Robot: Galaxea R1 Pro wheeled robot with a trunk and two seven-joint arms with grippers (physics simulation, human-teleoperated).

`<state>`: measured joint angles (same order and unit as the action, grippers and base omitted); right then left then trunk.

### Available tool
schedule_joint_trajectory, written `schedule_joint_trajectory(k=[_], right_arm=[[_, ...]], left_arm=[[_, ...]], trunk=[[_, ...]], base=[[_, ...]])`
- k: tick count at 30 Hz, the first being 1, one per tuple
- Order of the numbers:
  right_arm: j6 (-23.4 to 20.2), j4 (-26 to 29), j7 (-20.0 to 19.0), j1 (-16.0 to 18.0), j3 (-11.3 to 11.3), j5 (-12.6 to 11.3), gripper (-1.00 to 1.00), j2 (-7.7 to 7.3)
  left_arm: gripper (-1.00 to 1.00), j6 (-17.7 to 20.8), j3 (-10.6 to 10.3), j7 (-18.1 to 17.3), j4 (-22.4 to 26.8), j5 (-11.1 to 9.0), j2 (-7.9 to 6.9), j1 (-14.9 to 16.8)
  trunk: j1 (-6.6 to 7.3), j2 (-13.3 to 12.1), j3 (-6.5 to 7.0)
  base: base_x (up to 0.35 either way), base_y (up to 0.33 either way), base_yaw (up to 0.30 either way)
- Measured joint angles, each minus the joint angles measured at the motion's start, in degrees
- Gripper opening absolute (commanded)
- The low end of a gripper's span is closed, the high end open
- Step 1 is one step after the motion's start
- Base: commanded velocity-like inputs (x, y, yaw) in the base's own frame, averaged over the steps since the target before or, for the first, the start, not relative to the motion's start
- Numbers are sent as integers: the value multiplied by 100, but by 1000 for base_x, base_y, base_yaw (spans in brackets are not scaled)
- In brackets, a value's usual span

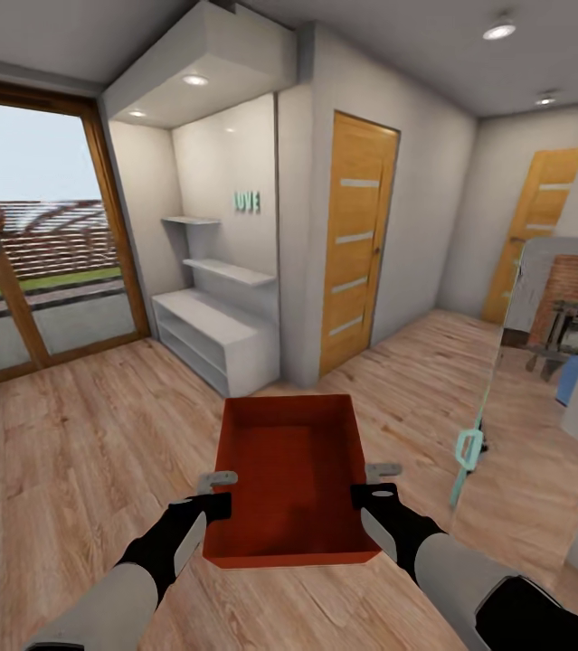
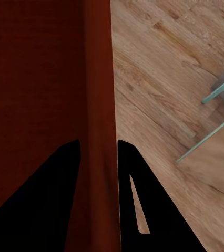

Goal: Move the two storage containers from the living room to the garage. In the garage, place one container on the floor and stack the other container on top of it (either order is fine).

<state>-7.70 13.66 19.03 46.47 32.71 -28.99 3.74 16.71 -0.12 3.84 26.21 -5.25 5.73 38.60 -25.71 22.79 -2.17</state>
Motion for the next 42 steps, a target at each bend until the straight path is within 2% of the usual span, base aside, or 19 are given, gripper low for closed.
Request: schedule_joint_trajectory(k=[34, 42], right_arm=[[0, 0, 0, 0, 1, -1, -100, 0], [0, 4, 9, -1, 8, -11, -100, 0]], left_arm=[[-100, 0, 1, 0, 0, 1, 0, 0], [-100, -2, -4, -1, -3, -4, -2, 1]], trunk=[[0, 0, 0], [0, 0, 0]], base=[[321, 0, 0], [322, 0, -164]])
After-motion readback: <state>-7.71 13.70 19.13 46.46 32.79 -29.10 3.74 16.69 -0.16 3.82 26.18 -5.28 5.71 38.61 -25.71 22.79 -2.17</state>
